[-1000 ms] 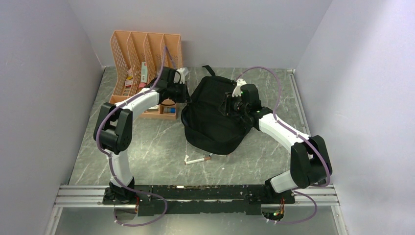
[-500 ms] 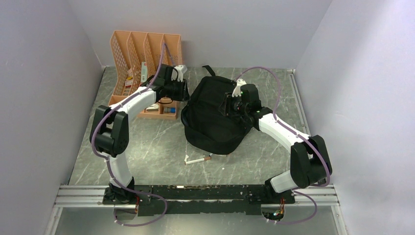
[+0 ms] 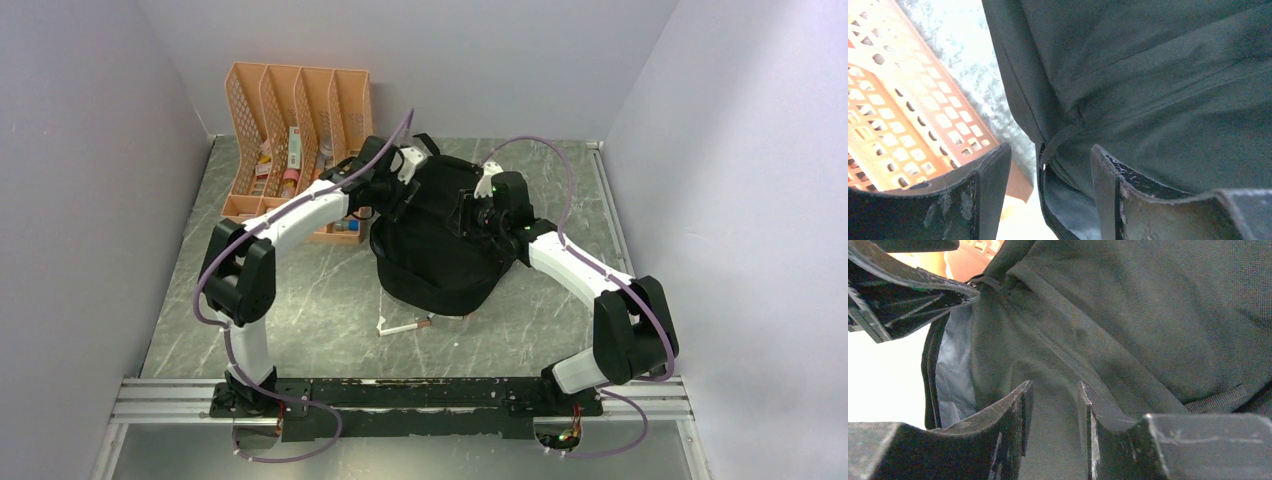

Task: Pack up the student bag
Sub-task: Zip the student bag at the center of the board.

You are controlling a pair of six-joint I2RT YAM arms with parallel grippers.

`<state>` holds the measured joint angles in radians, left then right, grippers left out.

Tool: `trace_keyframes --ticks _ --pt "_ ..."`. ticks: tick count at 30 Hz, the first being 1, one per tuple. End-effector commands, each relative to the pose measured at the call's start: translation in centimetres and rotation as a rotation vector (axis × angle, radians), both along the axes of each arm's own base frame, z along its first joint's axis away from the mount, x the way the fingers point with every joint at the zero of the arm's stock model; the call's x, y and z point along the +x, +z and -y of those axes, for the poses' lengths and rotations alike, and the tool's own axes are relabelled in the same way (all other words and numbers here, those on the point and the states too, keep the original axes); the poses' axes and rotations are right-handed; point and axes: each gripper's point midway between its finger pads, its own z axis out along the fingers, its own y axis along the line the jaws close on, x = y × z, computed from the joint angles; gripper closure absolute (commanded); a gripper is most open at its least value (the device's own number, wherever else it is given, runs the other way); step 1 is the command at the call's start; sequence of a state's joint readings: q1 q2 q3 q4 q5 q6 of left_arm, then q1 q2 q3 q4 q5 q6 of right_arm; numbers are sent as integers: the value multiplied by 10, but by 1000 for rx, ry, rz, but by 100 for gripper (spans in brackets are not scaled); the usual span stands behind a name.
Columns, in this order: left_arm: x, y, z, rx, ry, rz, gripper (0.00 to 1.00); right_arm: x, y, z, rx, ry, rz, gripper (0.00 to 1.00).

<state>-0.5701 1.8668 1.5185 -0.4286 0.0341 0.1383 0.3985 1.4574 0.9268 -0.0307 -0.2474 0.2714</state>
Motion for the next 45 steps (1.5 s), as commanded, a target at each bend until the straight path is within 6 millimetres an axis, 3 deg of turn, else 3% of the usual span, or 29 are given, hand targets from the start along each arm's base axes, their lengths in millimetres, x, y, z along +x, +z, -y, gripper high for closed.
trace_keyframes --ticks 1,9,15,21,29,41,45 --pt "16 -1 -17 174 21 83 34 1 0 0 1 4 3 59" --pt "27 -19 -15 245 18 82 34 0 0 3 -10 1 5 59" --pt "22 -26 -3 241 -28 69 38 0 0 5 -21 -5 11 59" --pt "22 -26 -5 256 -4 78 43 0 -2 4 -20 0 6 59" --pt "25 -25 -6 258 17 81 67 0 -2 3 -17 1 4 59" --pt "25 -21 -6 224 66 82 94 1 -2 3 -17 3 6 59" --pt "24 -16 -10 206 108 95 95 0 -3 3 -15 5 4 59"
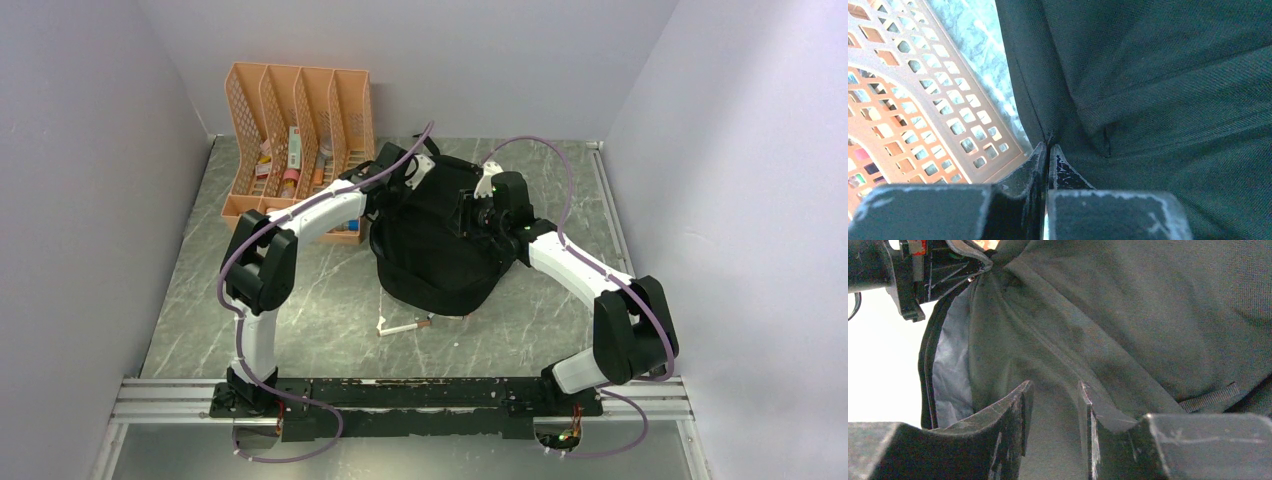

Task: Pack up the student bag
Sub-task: Zip the student bag at the center of the board.

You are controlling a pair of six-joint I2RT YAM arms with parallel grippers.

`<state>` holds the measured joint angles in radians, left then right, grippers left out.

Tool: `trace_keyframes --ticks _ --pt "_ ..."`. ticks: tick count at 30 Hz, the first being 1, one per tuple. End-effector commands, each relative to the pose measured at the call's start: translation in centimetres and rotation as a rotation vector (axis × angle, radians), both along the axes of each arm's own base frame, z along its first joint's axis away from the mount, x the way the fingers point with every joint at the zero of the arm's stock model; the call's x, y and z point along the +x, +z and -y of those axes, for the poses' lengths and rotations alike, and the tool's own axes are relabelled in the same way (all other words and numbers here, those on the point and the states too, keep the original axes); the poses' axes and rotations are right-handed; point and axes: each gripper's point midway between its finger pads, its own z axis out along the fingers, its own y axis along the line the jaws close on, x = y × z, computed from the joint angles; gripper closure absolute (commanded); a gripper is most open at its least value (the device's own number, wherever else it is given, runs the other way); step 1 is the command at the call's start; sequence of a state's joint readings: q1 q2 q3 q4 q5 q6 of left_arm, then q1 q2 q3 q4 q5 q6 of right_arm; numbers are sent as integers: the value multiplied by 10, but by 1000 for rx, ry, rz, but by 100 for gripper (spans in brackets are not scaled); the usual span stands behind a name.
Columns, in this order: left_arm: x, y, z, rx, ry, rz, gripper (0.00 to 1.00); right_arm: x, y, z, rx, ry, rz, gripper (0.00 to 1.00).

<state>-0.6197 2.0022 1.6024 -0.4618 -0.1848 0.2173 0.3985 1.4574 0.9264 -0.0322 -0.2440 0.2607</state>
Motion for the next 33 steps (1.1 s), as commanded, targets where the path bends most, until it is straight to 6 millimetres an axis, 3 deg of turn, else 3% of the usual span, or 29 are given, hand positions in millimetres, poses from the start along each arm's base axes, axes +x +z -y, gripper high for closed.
trace_keyframes --ticks 1,8,19,22,26,33 --pt "5 18 -4 -33 66 59 95 0 -3 1 -6 3 -3 59" --pt "-2 25 -3 -185 103 27 95 -1 -3 2 -7 3 -1 59" --pt "3 25 -28 -500 217 -83 95 -3 -2 3 -10 2 0 59" --pt "2 23 -27 -529 210 -111 92 -3 -3 3 -7 1 -2 59" --pt "0 20 -27 -529 204 -124 95 -3 -2 2 -1 2 -3 59" --pt "-2 28 -25 -550 188 -121 95 -2 -1 1 8 4 -4 58"
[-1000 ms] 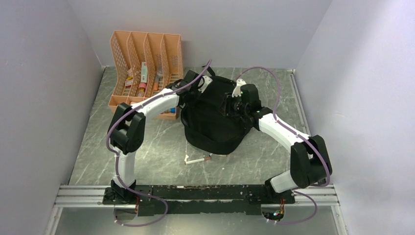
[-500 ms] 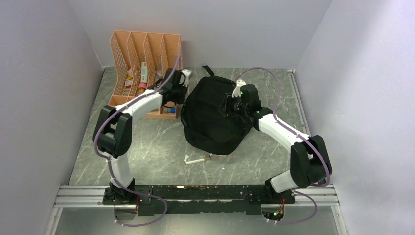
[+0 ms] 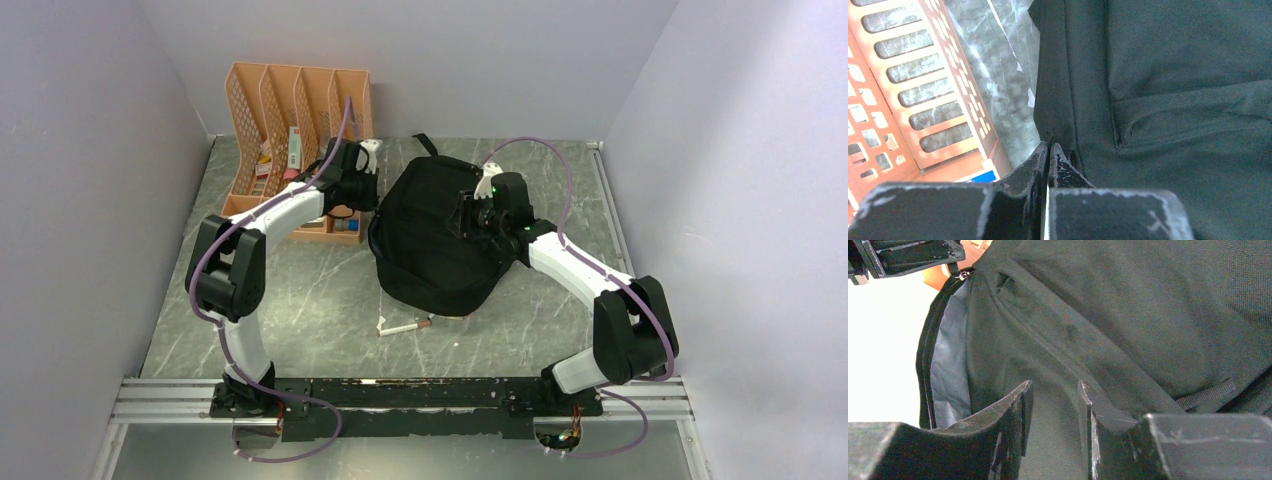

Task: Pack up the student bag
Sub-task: Zip the student bag at the center of the board.

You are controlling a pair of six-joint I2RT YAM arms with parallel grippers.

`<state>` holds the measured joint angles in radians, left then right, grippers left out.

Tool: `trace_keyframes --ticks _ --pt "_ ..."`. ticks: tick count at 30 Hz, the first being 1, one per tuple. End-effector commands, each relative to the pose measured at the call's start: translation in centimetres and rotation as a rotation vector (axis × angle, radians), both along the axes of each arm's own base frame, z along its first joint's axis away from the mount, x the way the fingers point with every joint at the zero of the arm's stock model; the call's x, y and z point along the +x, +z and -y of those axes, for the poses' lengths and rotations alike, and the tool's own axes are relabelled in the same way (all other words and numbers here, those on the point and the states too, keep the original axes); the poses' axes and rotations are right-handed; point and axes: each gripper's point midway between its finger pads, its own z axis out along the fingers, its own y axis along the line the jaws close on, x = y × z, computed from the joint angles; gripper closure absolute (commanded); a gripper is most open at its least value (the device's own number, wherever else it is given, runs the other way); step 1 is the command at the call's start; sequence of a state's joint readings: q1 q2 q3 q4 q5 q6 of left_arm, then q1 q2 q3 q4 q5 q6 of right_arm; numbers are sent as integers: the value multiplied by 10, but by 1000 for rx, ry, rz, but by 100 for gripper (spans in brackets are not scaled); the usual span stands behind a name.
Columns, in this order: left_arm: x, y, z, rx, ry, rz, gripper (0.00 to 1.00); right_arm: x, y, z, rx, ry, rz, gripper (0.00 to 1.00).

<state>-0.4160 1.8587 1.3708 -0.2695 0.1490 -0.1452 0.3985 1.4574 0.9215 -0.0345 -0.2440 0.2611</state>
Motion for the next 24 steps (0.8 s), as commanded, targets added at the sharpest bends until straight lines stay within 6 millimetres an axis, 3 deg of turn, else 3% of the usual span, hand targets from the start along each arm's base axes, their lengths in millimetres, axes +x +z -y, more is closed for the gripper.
trace_keyframes --ticks 1,8,12,15,24 --pt "-1 27 11 -75 -38 48 95 0 4 -3 24 11 3 59" --pt "-17 40 11 -133 -40 69 95 13 32 -31 179 39 23 57" --pt "-26 37 7 -143 -34 67 95 30 50 -46 284 -12 14 56" --pt "-31 34 7 -148 -34 61 95 41 45 -60 335 -84 -75 53" --pt "-37 37 6 -165 -31 66 95 47 19 -115 325 -140 -193 46"
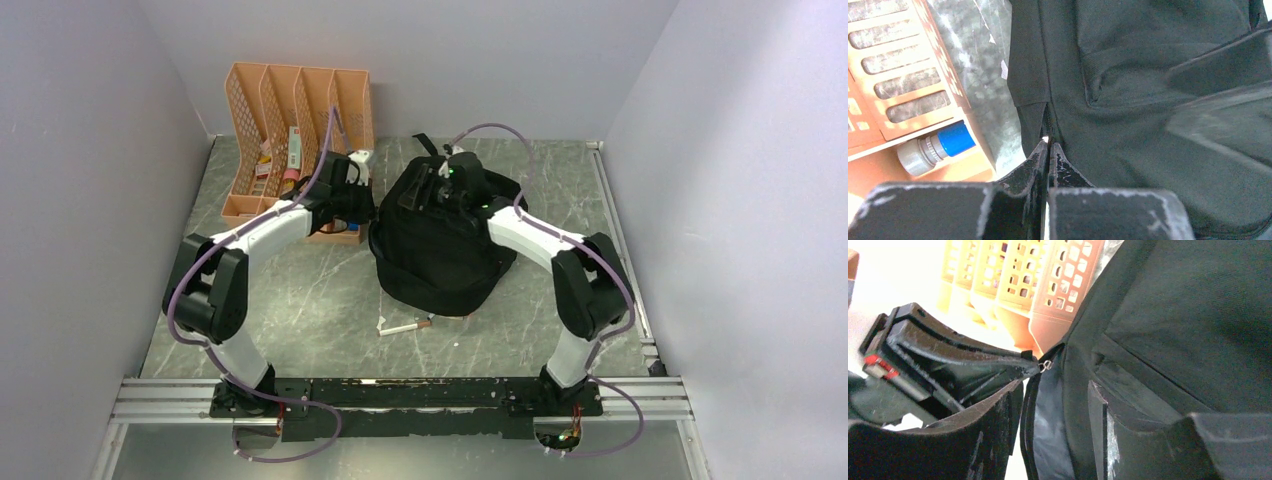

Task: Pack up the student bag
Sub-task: Zip the student bag at the center of the board.

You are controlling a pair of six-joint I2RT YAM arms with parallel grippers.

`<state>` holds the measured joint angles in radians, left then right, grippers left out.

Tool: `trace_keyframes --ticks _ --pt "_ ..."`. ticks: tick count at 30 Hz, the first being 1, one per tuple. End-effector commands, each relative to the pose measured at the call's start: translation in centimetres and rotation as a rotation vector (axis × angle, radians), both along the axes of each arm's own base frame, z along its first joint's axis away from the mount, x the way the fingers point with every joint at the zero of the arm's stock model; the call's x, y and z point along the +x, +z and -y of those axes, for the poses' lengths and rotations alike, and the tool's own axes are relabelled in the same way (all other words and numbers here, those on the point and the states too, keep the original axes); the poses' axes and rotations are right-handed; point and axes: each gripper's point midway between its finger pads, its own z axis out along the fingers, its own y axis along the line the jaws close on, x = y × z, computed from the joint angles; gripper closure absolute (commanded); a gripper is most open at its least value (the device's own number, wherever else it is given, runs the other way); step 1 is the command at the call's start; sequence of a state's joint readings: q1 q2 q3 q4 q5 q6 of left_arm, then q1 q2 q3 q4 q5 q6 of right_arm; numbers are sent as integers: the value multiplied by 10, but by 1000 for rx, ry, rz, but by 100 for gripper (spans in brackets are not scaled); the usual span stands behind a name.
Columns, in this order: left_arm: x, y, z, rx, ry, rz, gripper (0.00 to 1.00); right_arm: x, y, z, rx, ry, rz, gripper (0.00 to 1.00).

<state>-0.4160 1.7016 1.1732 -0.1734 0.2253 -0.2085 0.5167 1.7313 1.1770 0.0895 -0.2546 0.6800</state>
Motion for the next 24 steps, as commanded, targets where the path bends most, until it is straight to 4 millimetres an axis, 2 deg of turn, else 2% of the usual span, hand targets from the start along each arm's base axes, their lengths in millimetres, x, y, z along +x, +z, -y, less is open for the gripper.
trace_keyframes --ticks 1,9,13,15,19,24 --pt "0 27 5 -61 -14 66 95 8 -9 -19 -11 -64 -57 45" --pt "-6 37 6 -78 -31 74 95 22 -41 -27 -80 -95 -110 46" --pt "-8 41 4 -71 -32 76 95 31 -45 -37 -65 -78 -117 50" --pt "-10 44 4 -70 -32 77 95 36 -44 -41 -62 -75 -112 55" --pt "-18 49 2 -77 -38 77 95 46 -36 -44 -39 -92 -71 74" --pt "-29 48 1 -83 -48 59 95 53 -25 -47 -18 -94 -29 87"
